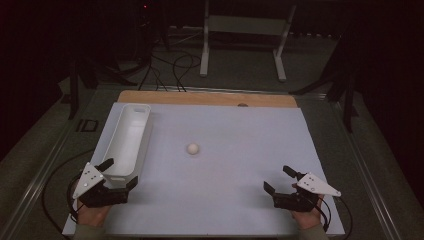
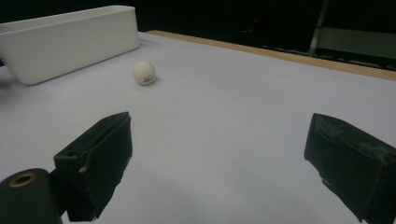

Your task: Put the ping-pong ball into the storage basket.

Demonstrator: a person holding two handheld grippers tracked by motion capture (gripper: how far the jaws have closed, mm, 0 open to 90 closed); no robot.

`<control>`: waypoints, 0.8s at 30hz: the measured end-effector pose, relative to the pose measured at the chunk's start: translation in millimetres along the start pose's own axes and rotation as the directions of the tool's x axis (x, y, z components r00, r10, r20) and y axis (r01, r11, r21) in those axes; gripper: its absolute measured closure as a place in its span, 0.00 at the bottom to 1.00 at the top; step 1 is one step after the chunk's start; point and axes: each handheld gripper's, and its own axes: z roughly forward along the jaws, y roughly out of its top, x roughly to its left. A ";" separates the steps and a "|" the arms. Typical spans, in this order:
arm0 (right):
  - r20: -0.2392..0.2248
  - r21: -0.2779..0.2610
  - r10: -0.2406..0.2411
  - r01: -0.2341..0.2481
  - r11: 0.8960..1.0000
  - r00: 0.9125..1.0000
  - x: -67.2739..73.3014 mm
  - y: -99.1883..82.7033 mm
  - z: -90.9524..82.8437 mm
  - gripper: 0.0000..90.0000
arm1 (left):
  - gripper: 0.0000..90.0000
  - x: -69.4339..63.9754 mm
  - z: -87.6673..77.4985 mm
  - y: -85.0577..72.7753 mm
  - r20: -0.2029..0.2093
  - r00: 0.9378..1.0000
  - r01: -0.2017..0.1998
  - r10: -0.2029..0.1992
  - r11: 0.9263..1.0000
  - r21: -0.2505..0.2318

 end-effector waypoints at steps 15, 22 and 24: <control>0.001 0.006 0.018 -0.018 1.000 1.000 -2.5 -2.2 -1.1 0.08 | 0.00 -5.8 5.2 9.9 0.002 1.000 -0.007 0.007 1.000 0.025; 0.005 0.011 0.016 -0.016 1.000 1.000 -2.4 -3.1 -0.2 0.08 | 0.00 -11.4 8.6 18.5 -0.003 1.000 -0.017 0.018 0.999 0.036; 0.007 0.012 0.016 -0.016 1.000 1.000 -2.1 -3.0 -0.3 0.08 | 0.00 -12.4 9.4 20.3 -0.001 1.000 -0.020 0.020 0.999 0.036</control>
